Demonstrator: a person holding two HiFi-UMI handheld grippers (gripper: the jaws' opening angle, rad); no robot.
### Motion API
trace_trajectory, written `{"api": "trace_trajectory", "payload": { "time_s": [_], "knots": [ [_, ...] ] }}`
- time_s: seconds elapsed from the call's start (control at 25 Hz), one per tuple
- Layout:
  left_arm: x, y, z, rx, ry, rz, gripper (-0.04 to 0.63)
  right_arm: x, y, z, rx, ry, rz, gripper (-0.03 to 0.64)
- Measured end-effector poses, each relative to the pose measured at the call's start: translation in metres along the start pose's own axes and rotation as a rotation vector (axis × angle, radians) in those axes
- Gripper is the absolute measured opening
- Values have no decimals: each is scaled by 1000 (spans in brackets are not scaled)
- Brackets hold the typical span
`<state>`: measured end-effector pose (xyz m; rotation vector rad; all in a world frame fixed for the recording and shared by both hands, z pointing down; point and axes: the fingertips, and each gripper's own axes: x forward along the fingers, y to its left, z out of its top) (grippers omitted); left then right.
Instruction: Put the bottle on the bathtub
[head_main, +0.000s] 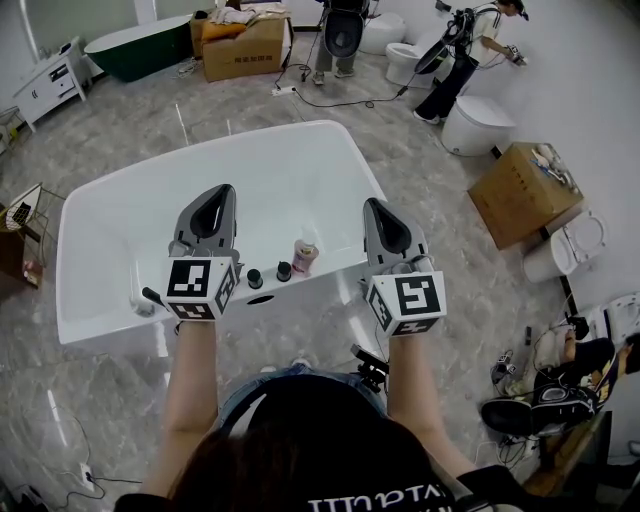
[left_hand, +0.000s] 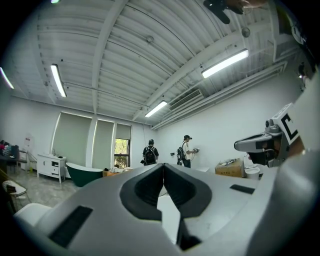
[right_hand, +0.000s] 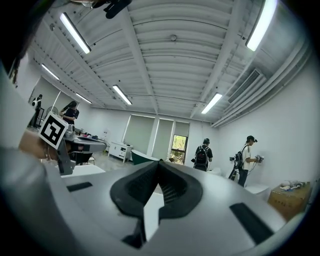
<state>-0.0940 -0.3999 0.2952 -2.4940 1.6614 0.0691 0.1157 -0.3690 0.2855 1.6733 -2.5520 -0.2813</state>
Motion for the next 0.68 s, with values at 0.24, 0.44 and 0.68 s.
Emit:
{"api": "trace_trajectory", "payload": {
  "time_s": [0.24, 0.44, 0.68],
  "knots": [
    [-1, 1, 13, 4, -20, -5, 11, 0, 6, 9, -36, 6, 9, 14],
    [-4, 0, 21, 13, -29, -11, 12, -2, 7, 17, -36, -5, 7, 14],
    [-7, 0, 27, 24, -42, -11, 12, -5, 8, 19, -42, -14, 4, 14]
  ]
}}
